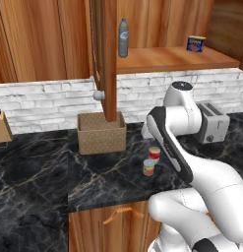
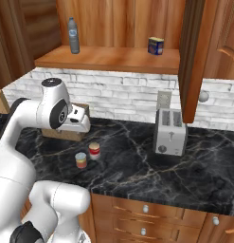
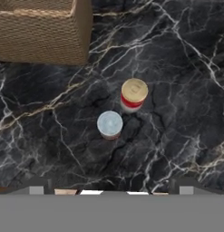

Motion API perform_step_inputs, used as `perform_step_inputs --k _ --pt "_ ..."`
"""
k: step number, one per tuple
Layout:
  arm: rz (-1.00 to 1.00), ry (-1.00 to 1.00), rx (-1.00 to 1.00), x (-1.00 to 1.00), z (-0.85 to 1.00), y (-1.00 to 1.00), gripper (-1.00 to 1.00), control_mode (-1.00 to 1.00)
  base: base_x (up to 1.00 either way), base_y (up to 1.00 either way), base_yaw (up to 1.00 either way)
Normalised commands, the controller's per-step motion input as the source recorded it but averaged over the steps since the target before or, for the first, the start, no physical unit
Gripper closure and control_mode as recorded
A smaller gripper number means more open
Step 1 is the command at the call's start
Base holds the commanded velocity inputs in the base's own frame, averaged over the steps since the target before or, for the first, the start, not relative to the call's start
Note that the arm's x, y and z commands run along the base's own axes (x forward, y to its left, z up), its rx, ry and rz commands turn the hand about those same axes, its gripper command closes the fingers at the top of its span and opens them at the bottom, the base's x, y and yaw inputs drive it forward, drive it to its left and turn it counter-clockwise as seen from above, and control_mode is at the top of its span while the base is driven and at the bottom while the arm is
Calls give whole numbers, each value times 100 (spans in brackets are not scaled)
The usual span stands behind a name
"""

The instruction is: Pick the cans from the counter and place them in their designated side in the cabinet.

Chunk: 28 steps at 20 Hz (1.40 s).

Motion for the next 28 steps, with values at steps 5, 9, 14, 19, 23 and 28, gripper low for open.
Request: perform_step_inputs --k 5,9,14,19,23,28 --pt "0 2 0 14 -17 0 -100 -100 0 0 0" --pt "0 7 0 12 -12 0 -100 -100 0 0 0" --pt "0 4 0 11 -14 0 -100 -100 0 0 0" --pt "0 2 0 13 -19 1 -100 -100 0 0 0" --pt "0 2 0 17 -23 3 -100 -100 0 0 0" --pt "0 1 0 12 -21 4 -100 -100 0 0 0"
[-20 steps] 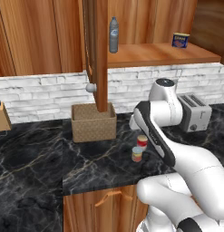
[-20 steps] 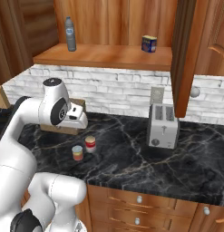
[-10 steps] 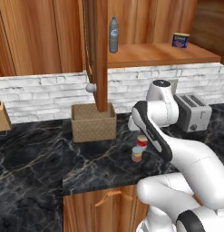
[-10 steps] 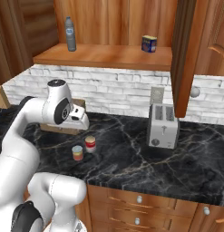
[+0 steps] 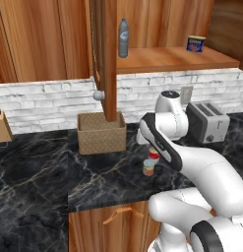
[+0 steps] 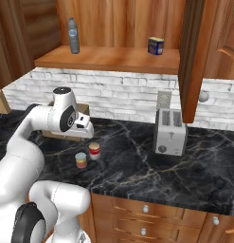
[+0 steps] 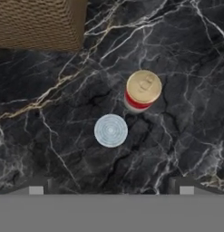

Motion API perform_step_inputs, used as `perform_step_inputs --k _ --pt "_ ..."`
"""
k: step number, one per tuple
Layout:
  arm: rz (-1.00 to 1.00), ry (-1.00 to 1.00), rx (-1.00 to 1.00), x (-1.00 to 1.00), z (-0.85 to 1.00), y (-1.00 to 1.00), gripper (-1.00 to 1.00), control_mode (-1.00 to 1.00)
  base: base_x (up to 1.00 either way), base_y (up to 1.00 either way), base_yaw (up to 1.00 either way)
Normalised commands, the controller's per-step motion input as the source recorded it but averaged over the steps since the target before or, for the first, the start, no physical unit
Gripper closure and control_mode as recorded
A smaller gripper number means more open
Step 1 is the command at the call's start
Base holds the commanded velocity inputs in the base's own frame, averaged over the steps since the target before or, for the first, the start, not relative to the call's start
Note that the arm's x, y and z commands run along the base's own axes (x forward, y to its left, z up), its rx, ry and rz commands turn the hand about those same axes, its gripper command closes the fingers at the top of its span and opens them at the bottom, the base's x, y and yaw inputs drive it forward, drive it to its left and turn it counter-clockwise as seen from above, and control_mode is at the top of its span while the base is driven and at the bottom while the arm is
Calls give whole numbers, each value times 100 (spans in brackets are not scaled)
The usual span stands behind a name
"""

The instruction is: Pick the cans from the counter and place them in their designated side in the cabinet.

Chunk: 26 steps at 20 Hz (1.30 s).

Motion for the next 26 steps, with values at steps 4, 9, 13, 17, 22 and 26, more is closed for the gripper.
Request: perform_step_inputs --k 4,9,13,17,22,26 --pt "0 0 0 11 -23 5 -100 -100 0 0 0" --pt "0 0 0 1 -20 0 -100 -100 0 0 0" --pt "0 2 0 4 -25 3 -100 -100 0 0 0" --pt "0 2 0 5 -26 1 -100 -100 0 0 0" --pt "0 1 0 5 -27 0 -100 -100 0 0 0" --pt "0 0 0 5 -27 2 -100 -100 0 0 0"
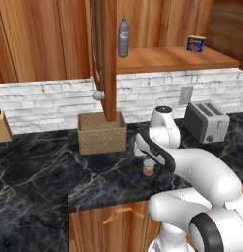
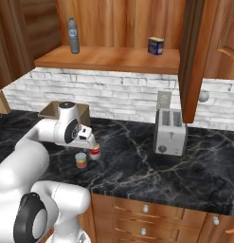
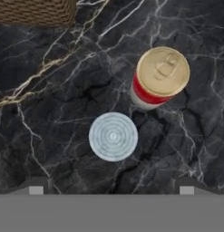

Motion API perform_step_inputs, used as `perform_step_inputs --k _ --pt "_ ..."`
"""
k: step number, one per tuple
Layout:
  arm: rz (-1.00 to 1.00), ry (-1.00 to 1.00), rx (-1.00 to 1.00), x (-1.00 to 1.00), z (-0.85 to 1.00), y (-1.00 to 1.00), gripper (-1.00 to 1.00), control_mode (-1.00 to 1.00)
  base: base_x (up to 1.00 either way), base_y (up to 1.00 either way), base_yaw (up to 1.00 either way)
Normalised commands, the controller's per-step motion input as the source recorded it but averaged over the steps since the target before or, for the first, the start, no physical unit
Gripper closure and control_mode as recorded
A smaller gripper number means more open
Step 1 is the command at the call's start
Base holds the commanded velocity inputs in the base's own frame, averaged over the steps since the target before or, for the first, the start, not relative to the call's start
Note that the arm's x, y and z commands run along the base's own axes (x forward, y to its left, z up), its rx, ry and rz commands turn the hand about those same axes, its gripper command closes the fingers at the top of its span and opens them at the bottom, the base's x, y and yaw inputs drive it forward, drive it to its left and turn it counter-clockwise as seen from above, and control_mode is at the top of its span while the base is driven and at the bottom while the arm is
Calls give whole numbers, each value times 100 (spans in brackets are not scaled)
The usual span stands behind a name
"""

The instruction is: Pick the cans from the counter and place them in their designated side in the cabinet.

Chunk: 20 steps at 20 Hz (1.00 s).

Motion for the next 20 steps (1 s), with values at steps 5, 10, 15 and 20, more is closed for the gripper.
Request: perform_step_inputs --k 5,10,15,20 --pt "0 0 0 5 -24 0 -100 -100 0 0 0" --pt "0 0 0 8 -23 0 -100 -100 0 0 0" --pt "0 1 0 12 -22 0 -100 -100 0 0 0" --pt "0 2 0 13 -23 0 -100 -100 0 0 0"
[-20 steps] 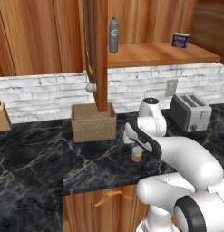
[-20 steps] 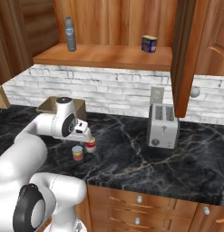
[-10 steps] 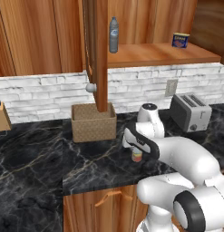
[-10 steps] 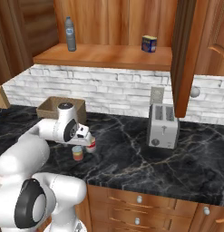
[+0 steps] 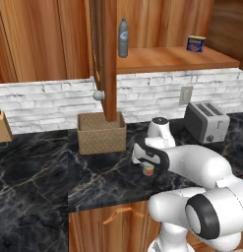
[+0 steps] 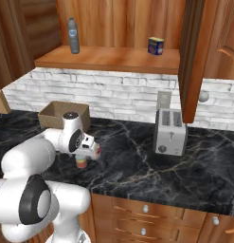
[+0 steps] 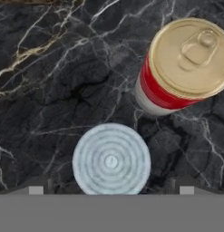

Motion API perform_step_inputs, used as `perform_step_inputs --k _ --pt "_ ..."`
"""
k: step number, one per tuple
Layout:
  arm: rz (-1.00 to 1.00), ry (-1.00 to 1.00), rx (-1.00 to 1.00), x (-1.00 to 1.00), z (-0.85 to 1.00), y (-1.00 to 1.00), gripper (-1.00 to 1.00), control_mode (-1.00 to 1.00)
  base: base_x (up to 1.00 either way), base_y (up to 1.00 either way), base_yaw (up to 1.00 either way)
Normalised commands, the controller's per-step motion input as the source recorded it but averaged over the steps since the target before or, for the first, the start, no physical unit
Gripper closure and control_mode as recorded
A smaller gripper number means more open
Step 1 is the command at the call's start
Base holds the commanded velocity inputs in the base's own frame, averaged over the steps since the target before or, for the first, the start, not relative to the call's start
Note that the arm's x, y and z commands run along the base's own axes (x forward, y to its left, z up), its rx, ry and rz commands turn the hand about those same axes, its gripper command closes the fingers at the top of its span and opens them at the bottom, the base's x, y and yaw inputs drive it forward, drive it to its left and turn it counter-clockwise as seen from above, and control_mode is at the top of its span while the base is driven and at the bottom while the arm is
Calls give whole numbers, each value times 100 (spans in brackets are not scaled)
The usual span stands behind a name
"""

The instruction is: Pick the cans from the counter and place them in their designated side in the cabinet.

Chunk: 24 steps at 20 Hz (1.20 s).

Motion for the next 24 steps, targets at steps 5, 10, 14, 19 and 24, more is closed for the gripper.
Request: perform_step_inputs --k 5,10,14,19,24 --pt "0 1 0 11 -22 0 -100 -100 0 0 0" --pt "0 1 0 10 -21 1 -100 -100 0 0 0" --pt "0 0 0 5 -21 1 -100 -100 0 0 0" --pt "0 0 0 2 -19 6 100 -100 0 0 0" --pt "0 -1 0 -1 -8 1 100 -100 0 0 0"
